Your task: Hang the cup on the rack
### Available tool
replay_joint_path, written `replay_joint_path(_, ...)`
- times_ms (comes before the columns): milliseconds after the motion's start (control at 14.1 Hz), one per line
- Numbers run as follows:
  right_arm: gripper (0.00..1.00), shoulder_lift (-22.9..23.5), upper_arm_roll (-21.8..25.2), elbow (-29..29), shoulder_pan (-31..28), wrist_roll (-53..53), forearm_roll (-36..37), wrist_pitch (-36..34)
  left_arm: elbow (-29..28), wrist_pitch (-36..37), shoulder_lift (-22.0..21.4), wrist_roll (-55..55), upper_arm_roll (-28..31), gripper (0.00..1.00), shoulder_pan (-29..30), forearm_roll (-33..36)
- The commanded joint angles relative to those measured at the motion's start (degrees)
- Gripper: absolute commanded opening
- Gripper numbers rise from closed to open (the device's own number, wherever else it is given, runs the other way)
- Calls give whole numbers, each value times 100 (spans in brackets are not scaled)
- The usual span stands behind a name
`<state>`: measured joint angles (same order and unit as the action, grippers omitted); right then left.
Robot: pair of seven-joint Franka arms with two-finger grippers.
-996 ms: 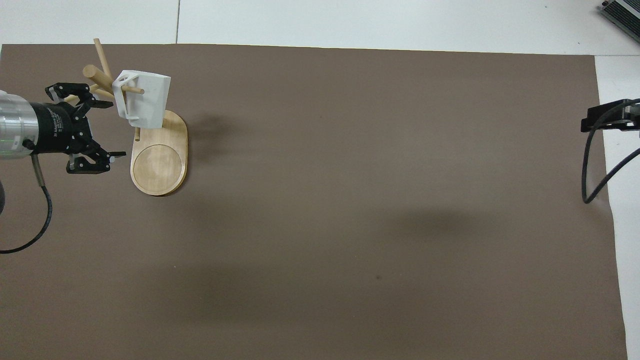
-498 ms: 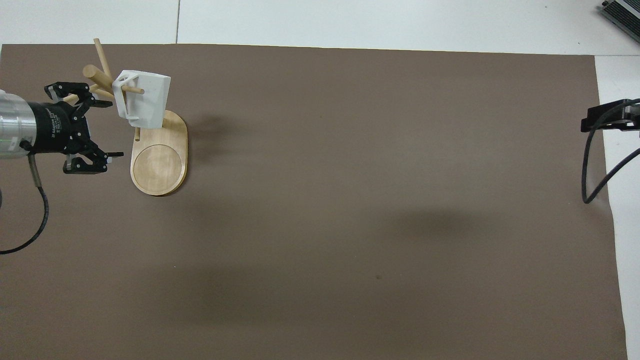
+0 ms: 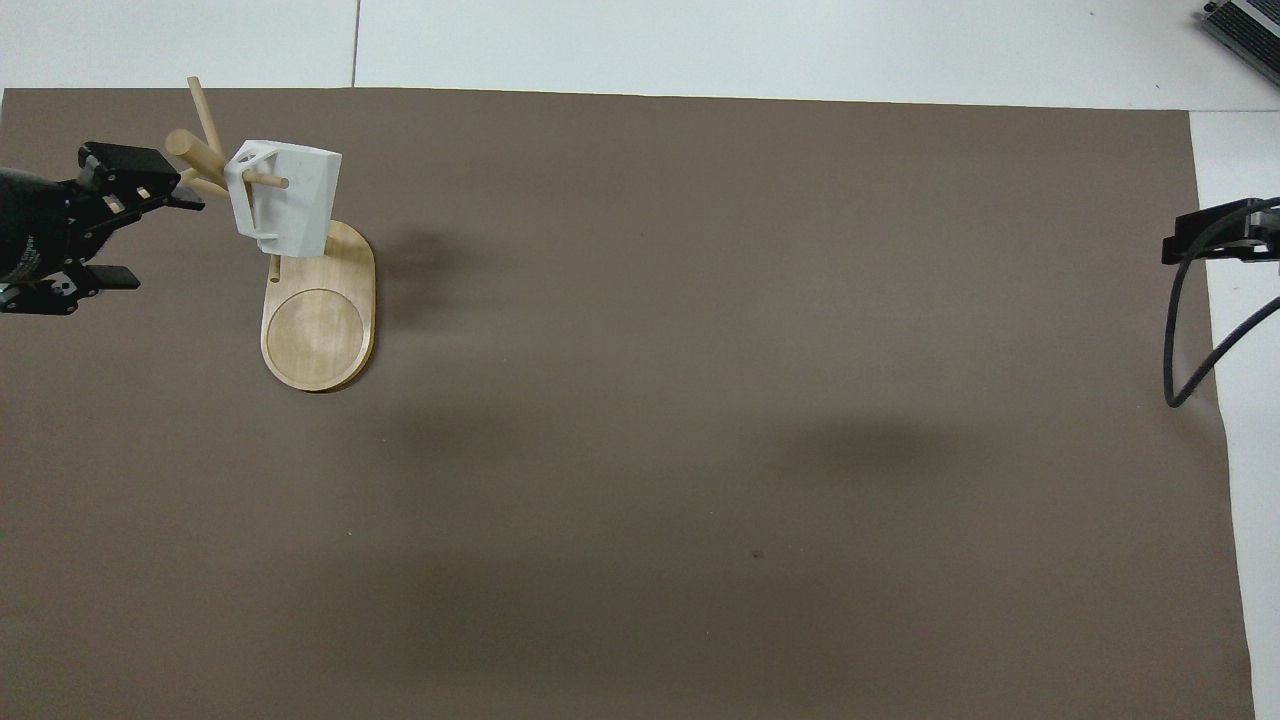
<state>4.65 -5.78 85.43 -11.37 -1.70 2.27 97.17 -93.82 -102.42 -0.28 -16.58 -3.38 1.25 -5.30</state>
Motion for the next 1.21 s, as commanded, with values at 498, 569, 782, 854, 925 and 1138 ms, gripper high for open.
replay_joint_path(498, 100, -131, 25, 132, -23, 108, -122, -40, 1085, 1663, 46, 2255, 240, 100, -325, 494)
replay_joint_path(569, 100, -131, 25, 132, -23, 108, -122, -40, 1077, 1681, -6, 2360, 398, 100, -466, 486)
replay_joint_path(782, 100, -131, 25, 132, -23, 108, -122, -40, 1007, 2014, -217, 2396, 374, 100, -529, 486)
replay_joint_path(854, 100, -131, 25, 132, -23, 108, -122, -49, 971, 2032, -226, 2396, 382, 100, -521, 495)
replay_joint_path(925, 100, -131, 25, 132, -23, 108, -122, -40, 945, 2024, -235, 2396, 373, 100, -521, 495)
replay_joint_path(1138, 100, -131, 25, 132, -23, 108, -122, -40, 857, 1962, -279, 2414, 365, 100, -451, 486)
